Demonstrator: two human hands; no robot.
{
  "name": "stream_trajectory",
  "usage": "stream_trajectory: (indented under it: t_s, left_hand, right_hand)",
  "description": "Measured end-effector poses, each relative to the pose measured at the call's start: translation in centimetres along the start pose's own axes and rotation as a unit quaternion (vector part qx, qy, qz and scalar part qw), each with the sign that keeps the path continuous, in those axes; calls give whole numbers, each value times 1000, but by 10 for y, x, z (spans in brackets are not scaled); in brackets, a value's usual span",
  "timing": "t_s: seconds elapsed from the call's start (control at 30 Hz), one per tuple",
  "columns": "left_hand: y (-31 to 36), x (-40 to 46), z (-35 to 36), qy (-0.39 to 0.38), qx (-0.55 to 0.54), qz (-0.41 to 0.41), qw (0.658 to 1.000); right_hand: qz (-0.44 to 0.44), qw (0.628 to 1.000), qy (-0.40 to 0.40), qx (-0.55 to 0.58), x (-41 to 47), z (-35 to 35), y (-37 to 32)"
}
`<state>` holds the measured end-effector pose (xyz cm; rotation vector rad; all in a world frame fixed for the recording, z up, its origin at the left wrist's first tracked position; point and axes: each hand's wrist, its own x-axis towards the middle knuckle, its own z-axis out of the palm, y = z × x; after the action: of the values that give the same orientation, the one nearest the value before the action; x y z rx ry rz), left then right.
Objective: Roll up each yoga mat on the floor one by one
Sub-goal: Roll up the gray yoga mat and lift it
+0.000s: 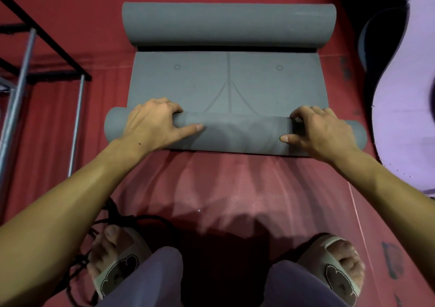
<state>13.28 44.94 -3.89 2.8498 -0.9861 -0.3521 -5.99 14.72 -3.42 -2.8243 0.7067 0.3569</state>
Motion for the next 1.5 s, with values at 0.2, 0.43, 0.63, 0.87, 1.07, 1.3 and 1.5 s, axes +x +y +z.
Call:
stream_trajectory:
  t_s: [0.2,0.43,0.63,0.87,1.07,1.3,1.5]
  left_hand:
    - [11,6,-6,-40,24,0,999]
    - [9,4,6,-6,78,19,997]
    - [2,5,6,-2,141,61,988]
    - [3,8,6,10,125,50,991]
    - [-1,12,5,8,99,37,994]
    - [-3,24,7,-12,126,34,991]
    - [-8,24,3,-9,126,49,991]
  right_hand:
    - [34,998,42,23,7,7,-1]
    - [9,997,70,30,9,11,2]
    - [-3,998,49,-33,8,8,8]
    - [-49,995,34,-78,14,14,20]
    - [-69,990,42,-116,12,26,24]
    - [-50,982,62,-172,21,26,25]
    - [-62,973,57,-216,21,17,22]
